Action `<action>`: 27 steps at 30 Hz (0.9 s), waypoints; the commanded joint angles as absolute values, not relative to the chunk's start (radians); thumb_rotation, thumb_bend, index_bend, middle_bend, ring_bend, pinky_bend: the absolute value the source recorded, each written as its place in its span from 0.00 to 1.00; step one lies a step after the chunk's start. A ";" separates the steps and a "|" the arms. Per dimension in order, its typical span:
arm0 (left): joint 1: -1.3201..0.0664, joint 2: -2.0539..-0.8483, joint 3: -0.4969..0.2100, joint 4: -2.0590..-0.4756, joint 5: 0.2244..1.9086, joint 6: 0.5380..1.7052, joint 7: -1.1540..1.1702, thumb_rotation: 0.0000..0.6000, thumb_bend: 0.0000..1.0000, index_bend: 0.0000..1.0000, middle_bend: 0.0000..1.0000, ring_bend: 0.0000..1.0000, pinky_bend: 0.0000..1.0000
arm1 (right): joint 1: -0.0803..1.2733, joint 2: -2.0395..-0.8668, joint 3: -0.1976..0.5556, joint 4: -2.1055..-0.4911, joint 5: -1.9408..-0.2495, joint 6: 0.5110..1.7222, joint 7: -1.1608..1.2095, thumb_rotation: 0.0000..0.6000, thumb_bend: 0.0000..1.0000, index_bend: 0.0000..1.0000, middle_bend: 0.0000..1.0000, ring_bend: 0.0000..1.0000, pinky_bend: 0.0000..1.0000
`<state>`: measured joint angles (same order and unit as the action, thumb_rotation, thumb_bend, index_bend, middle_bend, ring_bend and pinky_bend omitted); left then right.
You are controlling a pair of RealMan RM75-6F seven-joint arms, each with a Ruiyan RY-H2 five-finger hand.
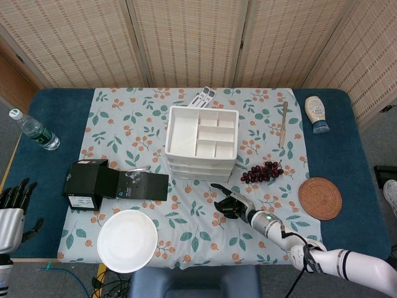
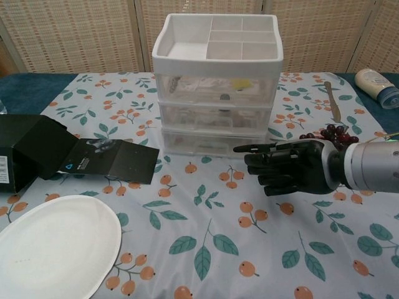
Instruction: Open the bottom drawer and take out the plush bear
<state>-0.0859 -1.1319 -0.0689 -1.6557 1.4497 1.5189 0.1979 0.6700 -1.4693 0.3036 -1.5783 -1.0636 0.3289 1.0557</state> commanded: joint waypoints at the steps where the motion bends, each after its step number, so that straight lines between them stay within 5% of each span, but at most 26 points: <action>1: -0.086 -1.131 -0.069 -1.655 1.448 1.519 0.197 1.00 0.26 0.10 0.07 0.12 0.11 | 0.694 -1.507 0.345 -1.533 -1.025 0.268 1.081 1.00 0.59 0.00 0.90 1.00 1.00; 13: -0.086 -1.130 -0.071 -1.654 1.438 1.511 0.200 1.00 0.26 0.10 0.07 0.12 0.11 | 0.770 -1.618 0.442 -1.372 -0.900 0.125 1.055 1.00 0.60 0.00 0.90 1.00 1.00; 27: -0.085 -1.124 -0.075 -1.649 1.430 1.508 0.194 1.00 0.26 0.10 0.07 0.12 0.11 | 0.828 -1.704 0.470 -1.260 -0.813 0.083 0.959 1.00 0.61 0.00 0.90 1.00 1.00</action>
